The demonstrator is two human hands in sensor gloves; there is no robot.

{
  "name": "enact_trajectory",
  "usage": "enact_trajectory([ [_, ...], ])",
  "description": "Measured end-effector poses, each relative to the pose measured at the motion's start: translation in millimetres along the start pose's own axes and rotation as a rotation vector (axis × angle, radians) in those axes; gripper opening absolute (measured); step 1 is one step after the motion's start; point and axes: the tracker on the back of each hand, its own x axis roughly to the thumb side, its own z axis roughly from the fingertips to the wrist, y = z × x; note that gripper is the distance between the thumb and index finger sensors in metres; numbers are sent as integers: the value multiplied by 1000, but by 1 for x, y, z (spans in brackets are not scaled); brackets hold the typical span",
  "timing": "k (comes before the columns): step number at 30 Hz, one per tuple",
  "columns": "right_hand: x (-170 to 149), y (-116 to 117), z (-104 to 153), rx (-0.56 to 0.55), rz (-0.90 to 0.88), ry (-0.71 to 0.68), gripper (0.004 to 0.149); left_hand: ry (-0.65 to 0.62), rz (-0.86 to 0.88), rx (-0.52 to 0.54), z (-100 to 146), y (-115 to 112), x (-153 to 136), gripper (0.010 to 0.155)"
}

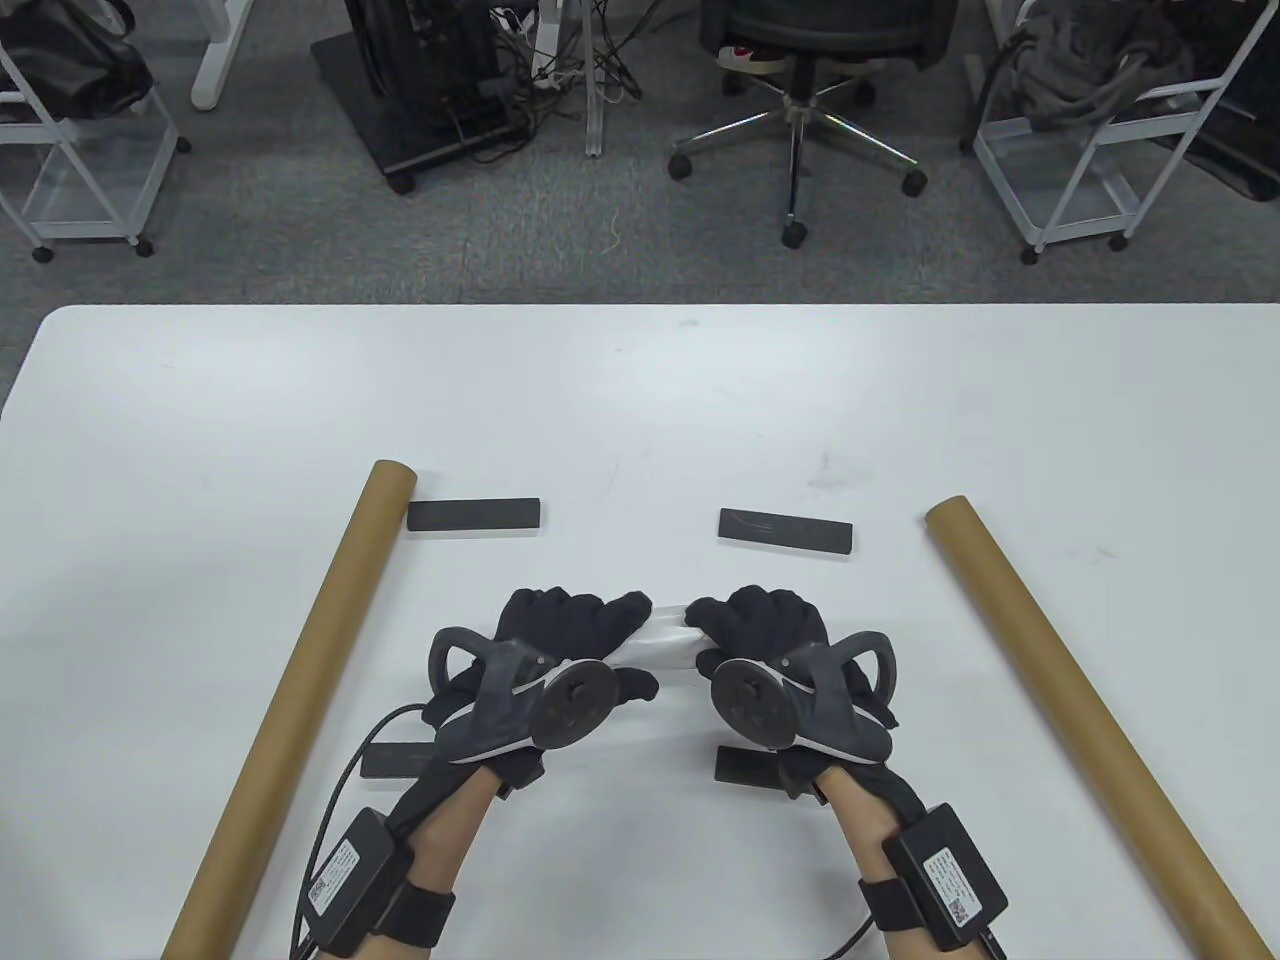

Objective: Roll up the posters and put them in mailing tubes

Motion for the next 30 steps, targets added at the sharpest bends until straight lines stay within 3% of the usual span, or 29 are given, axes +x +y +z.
enact_trajectory([
  [6,1,-2,1,14,-25,-24,46,25,-15,20,-1,0,-3,61],
  [13,4,3,4,-10,7,-30,42,28,-58,-39,1,-7,4,48],
  [18,3,4,4,-2,9,-13,44,33,-153,-86,0,-4,14,55],
  [23,5,2,4,2,39,4,44,28,-125,-66,0,-3,18,55],
  [30,5,1,3,-28,38,5,55,26,-147,-8,1,-3,15,42],
])
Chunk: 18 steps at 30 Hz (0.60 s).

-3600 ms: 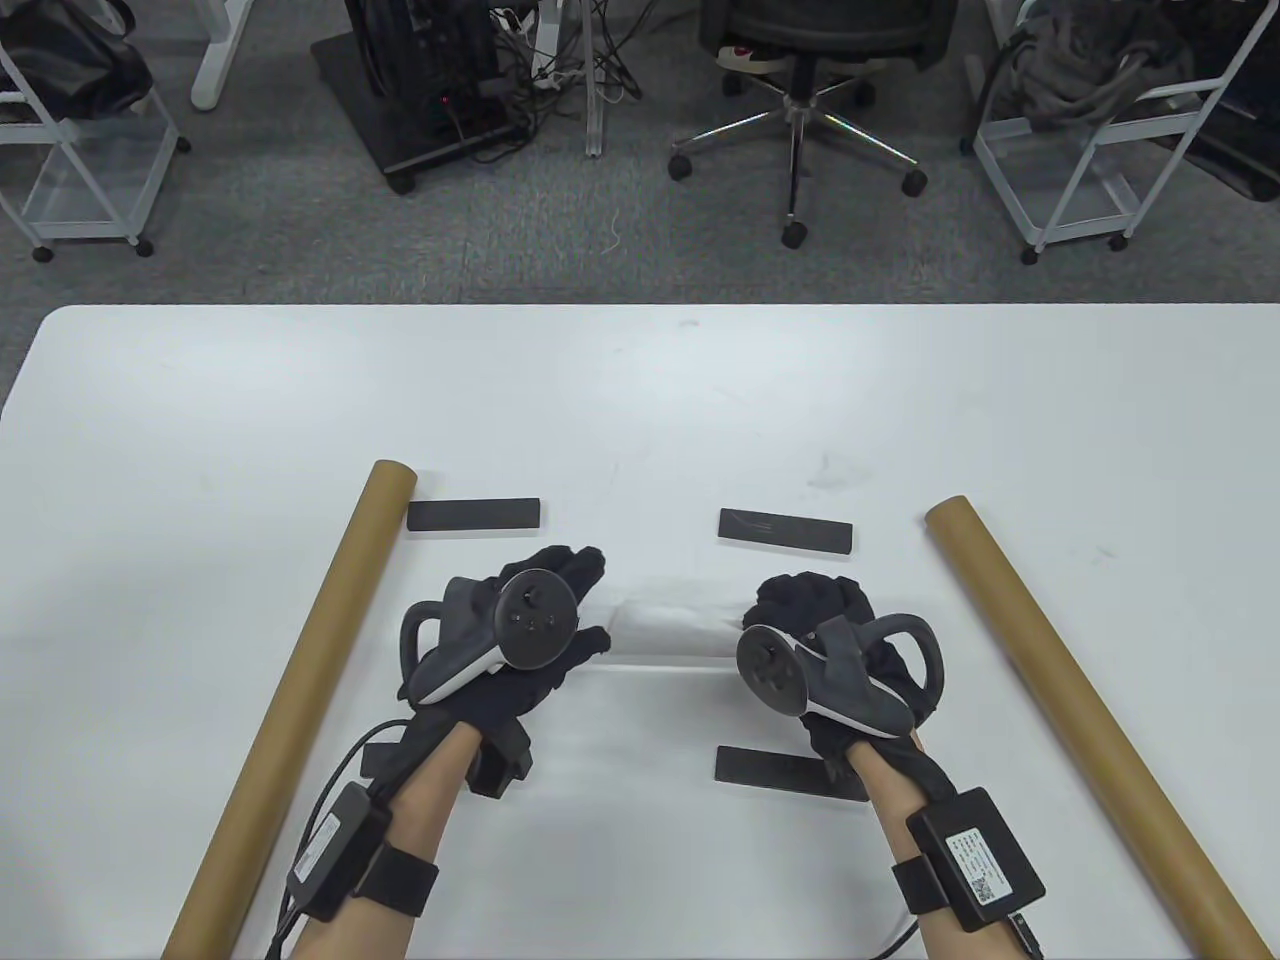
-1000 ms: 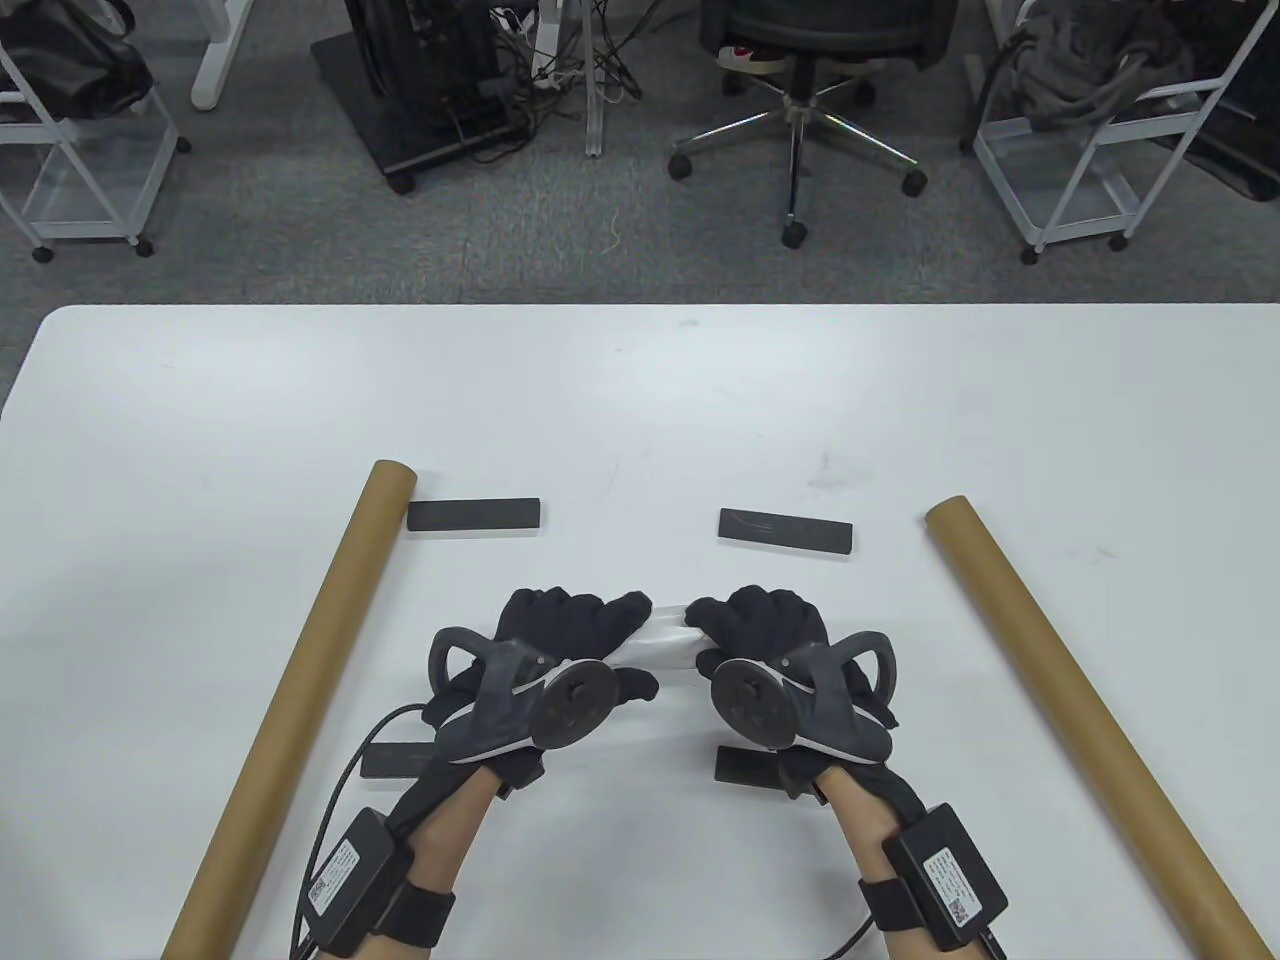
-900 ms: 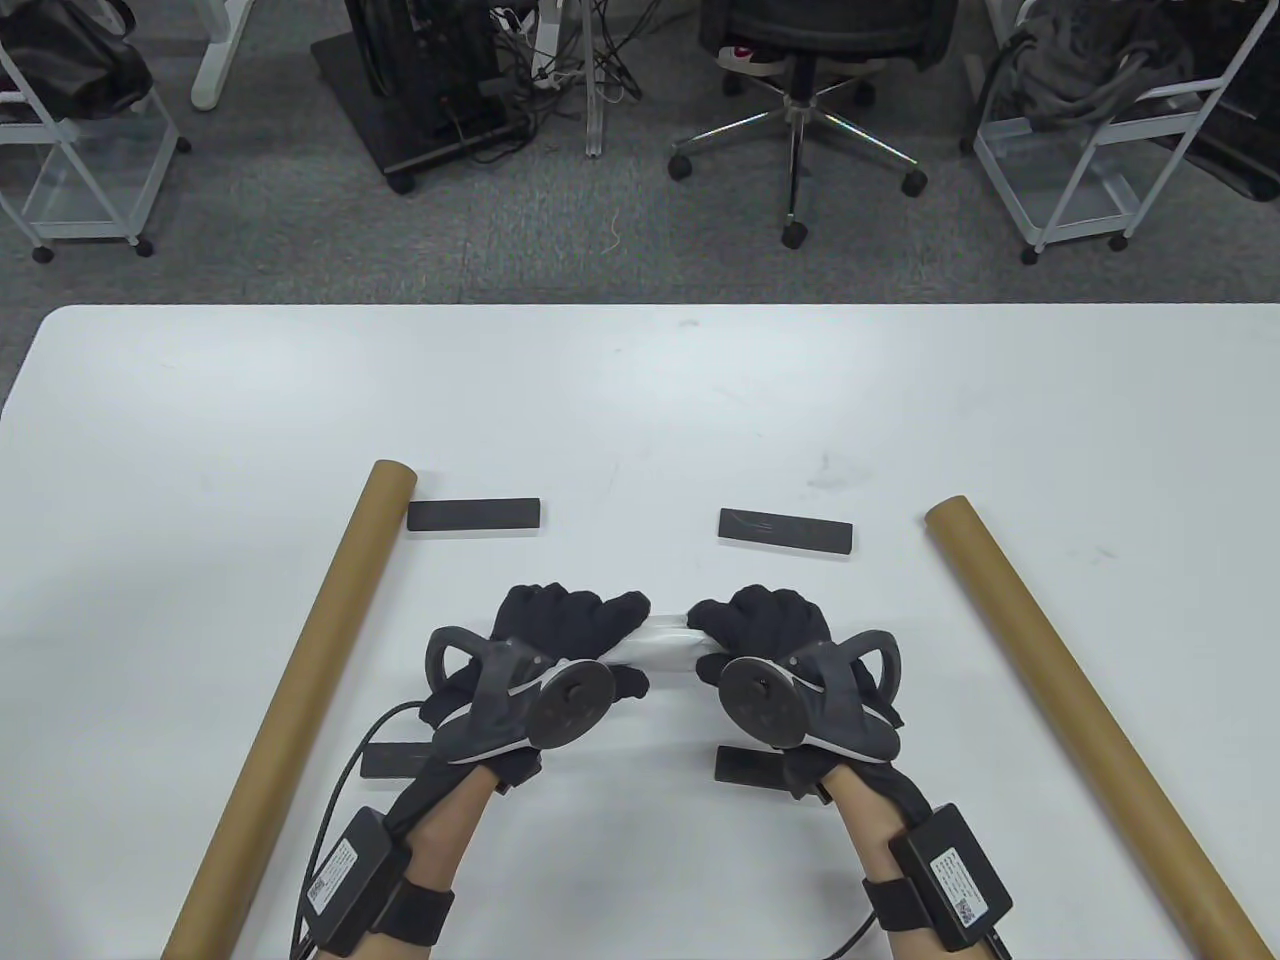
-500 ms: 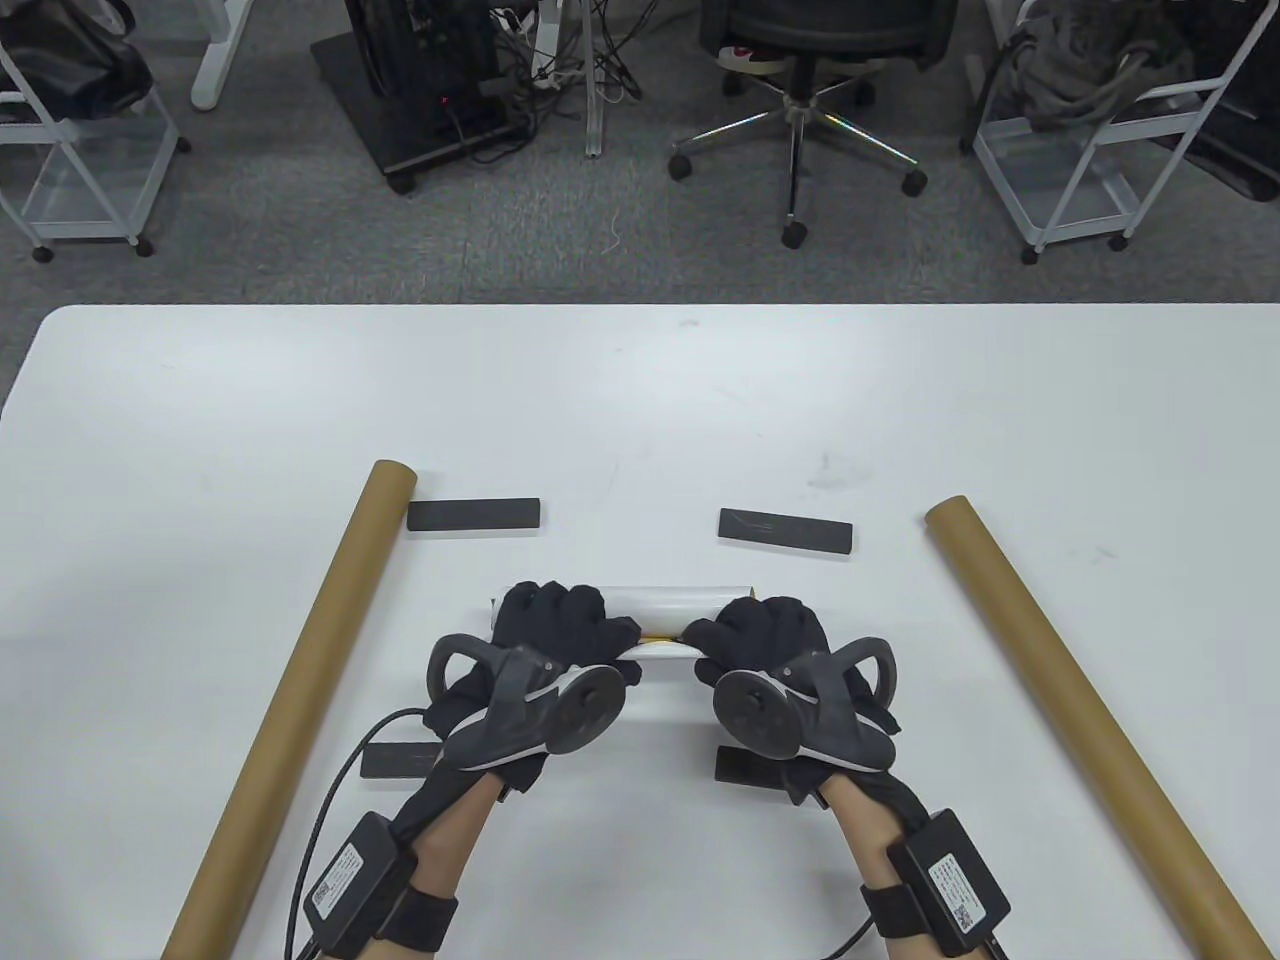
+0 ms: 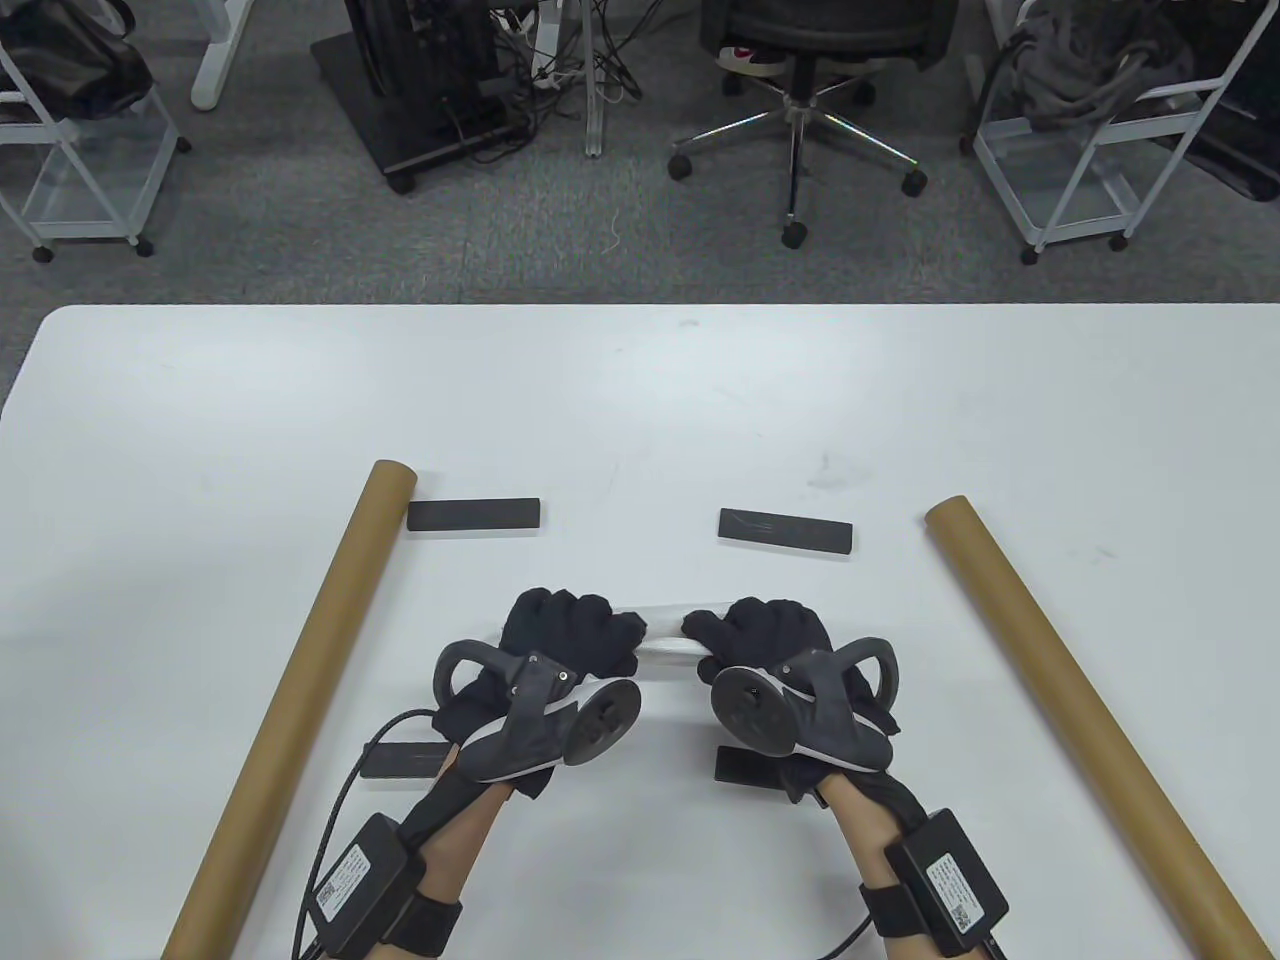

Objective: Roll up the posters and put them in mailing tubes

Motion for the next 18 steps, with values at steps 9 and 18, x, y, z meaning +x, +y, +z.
enact_trajectory([
  [9,4,6,-3,-2,75,-20,51,-13,-3,-4,-3,-5,5,41],
  [18,5,6,-4,112,-31,-42,45,-6,-32,-55,-5,-6,3,48],
])
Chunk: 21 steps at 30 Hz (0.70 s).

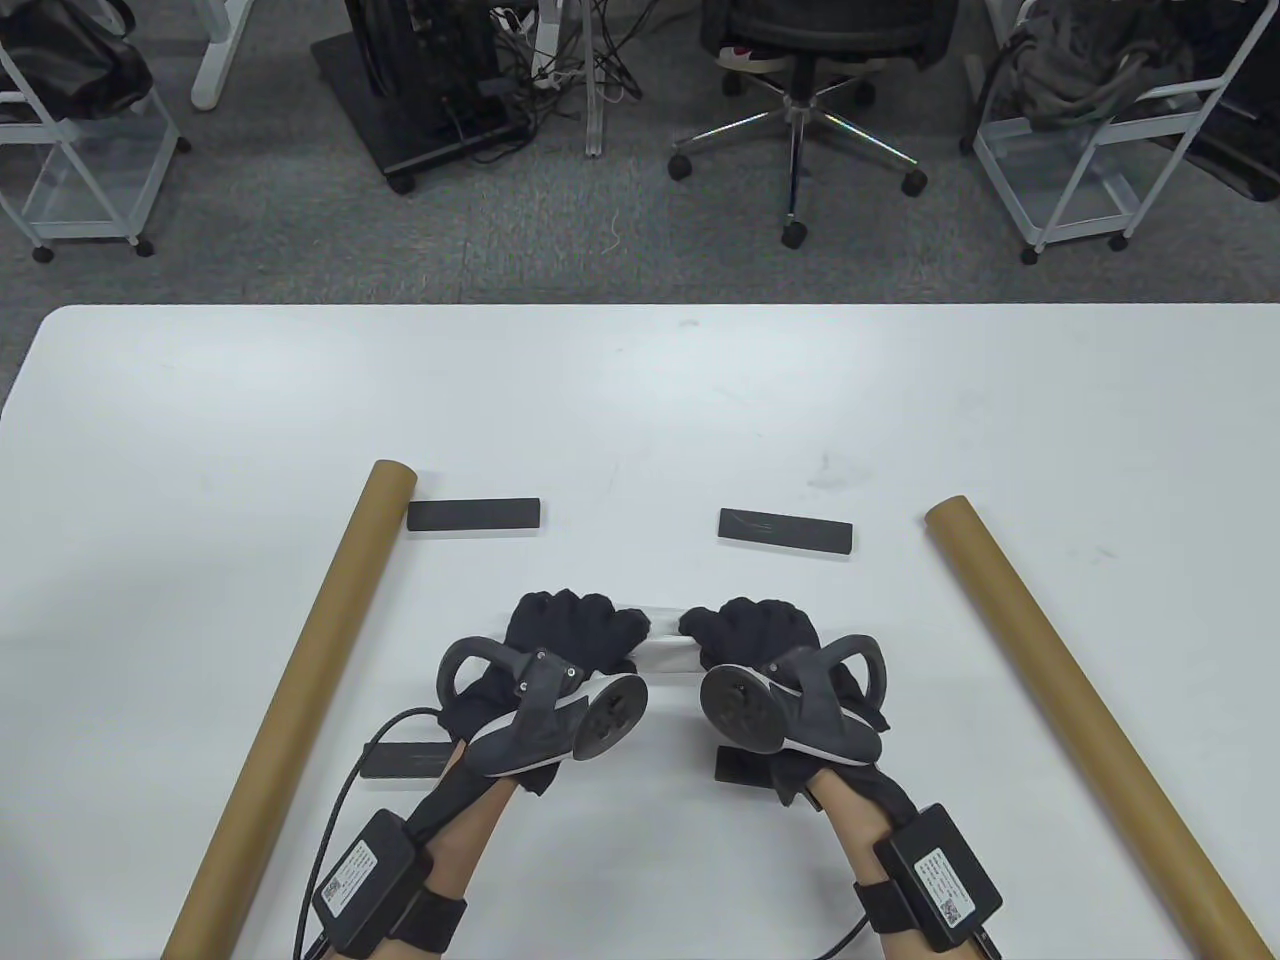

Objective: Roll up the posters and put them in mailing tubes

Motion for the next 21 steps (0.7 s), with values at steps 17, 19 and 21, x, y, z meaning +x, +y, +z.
enact_trajectory([
  [17,4,-2,4,-69,107,19,42,-2,-17,-33,1,-7,4,54],
  [19,2,-2,4,-62,74,37,43,-3,1,-10,2,-6,5,61],
  [21,1,-4,4,-48,64,38,44,-13,30,27,2,-5,4,63],
])
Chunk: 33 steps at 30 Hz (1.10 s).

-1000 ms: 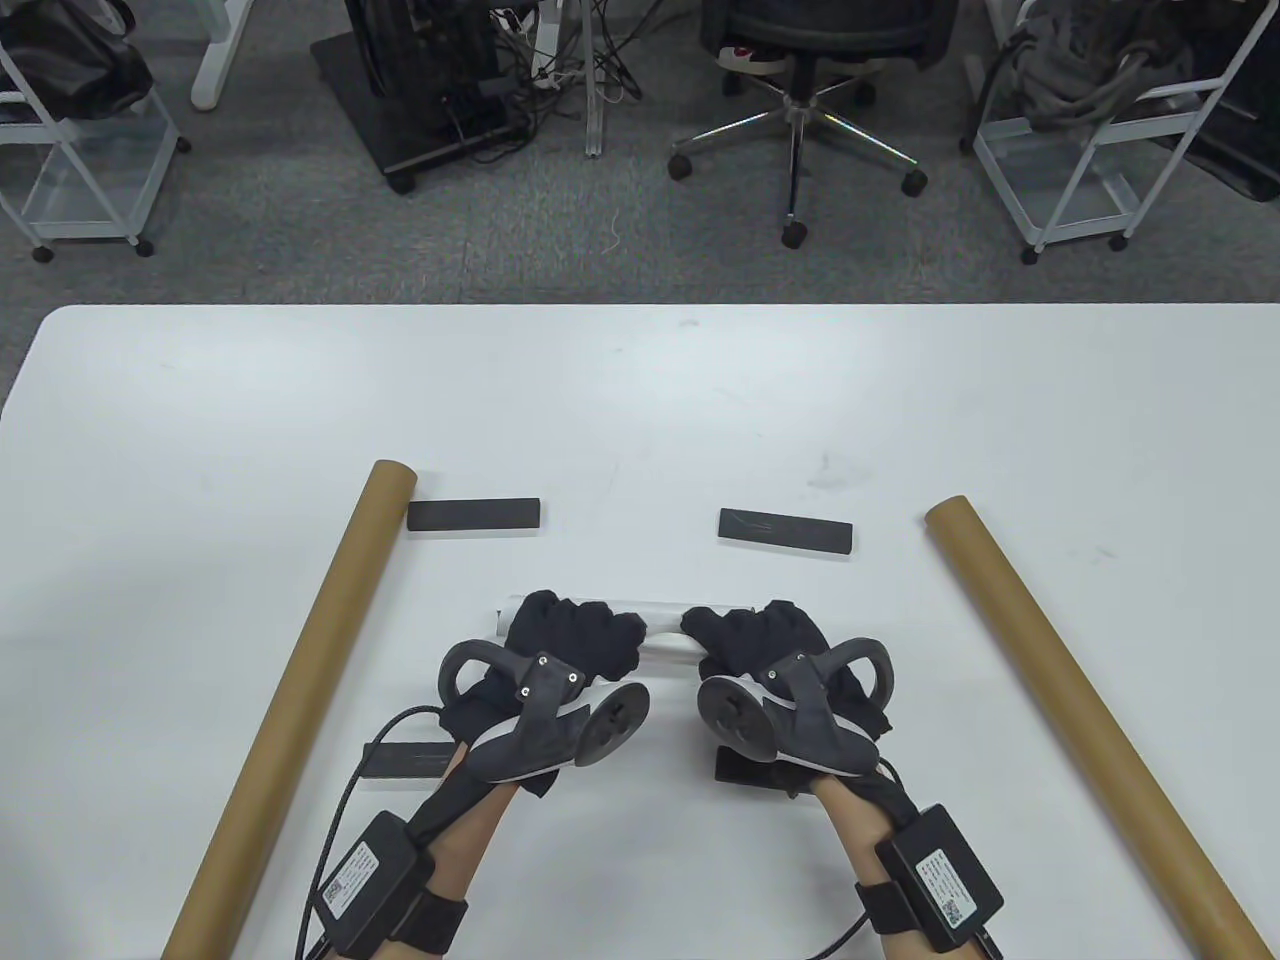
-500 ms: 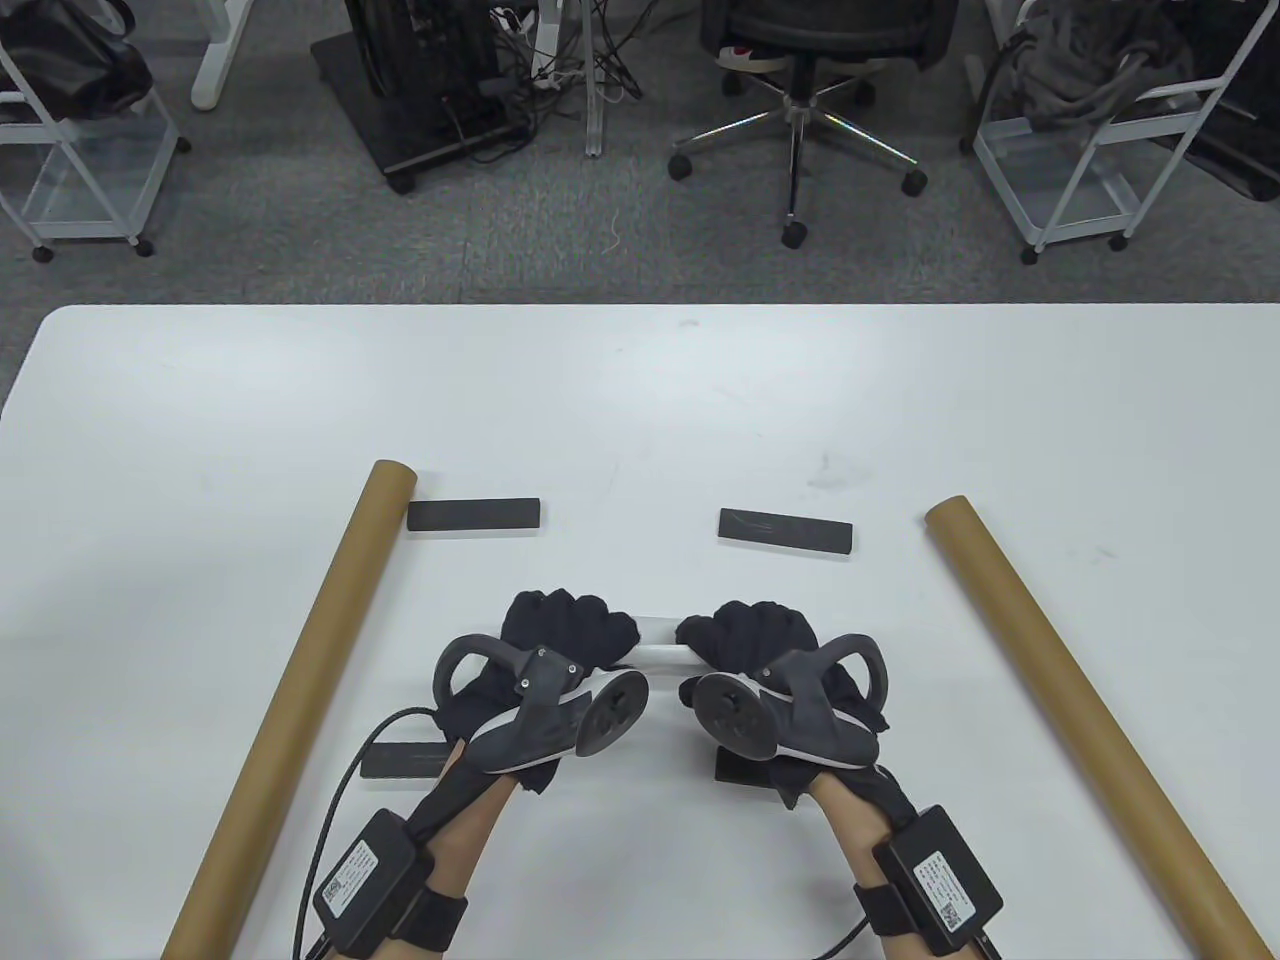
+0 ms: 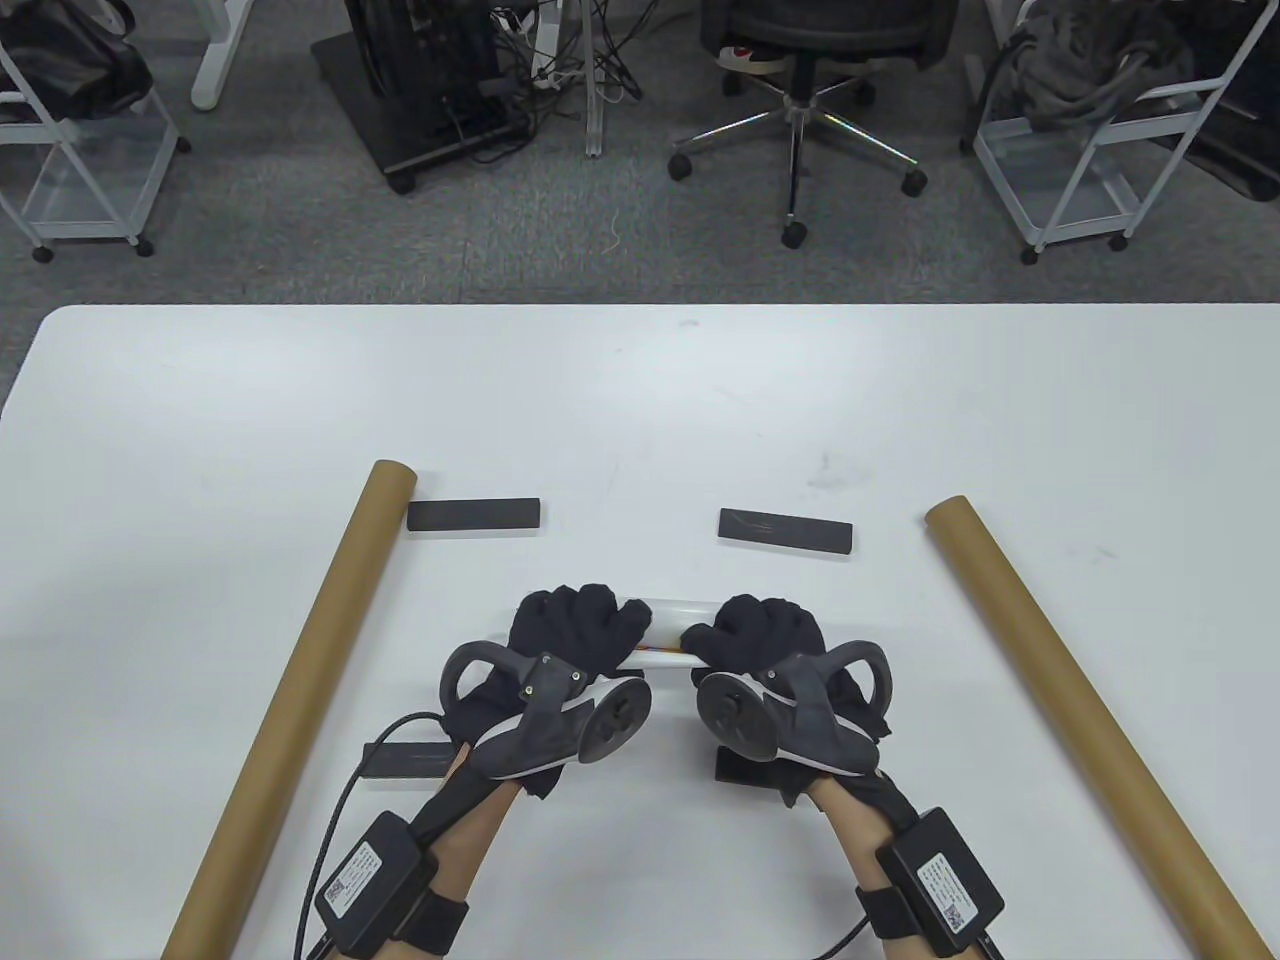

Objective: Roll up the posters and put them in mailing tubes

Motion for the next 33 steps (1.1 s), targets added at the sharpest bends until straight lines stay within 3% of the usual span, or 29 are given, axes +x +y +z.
enact_trajectory([
  [4,-2,1,0,-8,-10,-9,51,-1,45,12,0,-2,-2,55],
  [7,0,1,1,-94,7,-16,62,10,41,-5,-1,-4,-5,46],
  [9,3,0,0,-87,30,-14,61,20,62,-56,-2,-6,-6,41],
  [15,7,5,-3,49,-10,2,50,28,-93,-49,-3,-7,-7,37],
  [20,2,1,-4,58,-32,-5,51,7,54,-14,-3,-1,-14,30],
  [22,2,-1,-3,30,-32,-13,45,-3,44,-2,-2,0,-15,28],
  [29,4,-2,1,-14,-8,23,44,-6,-12,-86,-1,-4,-13,42],
  [33,4,-1,1,-2,-3,5,46,-3,-83,-66,0,0,-11,46],
])
